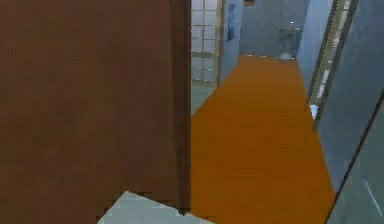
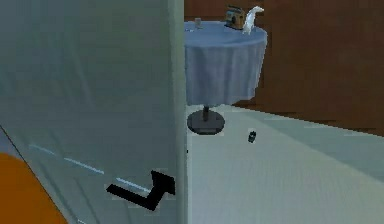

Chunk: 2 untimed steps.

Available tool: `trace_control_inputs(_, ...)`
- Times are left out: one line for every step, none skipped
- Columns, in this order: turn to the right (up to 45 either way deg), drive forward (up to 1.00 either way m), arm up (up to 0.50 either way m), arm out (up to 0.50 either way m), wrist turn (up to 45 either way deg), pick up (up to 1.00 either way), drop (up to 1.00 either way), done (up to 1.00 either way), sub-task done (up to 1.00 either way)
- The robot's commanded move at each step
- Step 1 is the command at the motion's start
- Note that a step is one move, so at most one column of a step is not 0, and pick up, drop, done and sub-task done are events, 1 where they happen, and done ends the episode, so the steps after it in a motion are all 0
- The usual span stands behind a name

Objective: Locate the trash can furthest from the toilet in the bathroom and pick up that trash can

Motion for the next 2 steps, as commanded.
trace_control_inputs(6.0, 0.0, 0.0, 0.0, 0.0, 0.0, 0.0, 0.0, 0.0)
trace_control_inputs(0.0, 1.0, 0.0, 0.0, 0.0, 0.0, 0.0, 0.0, 0.0)
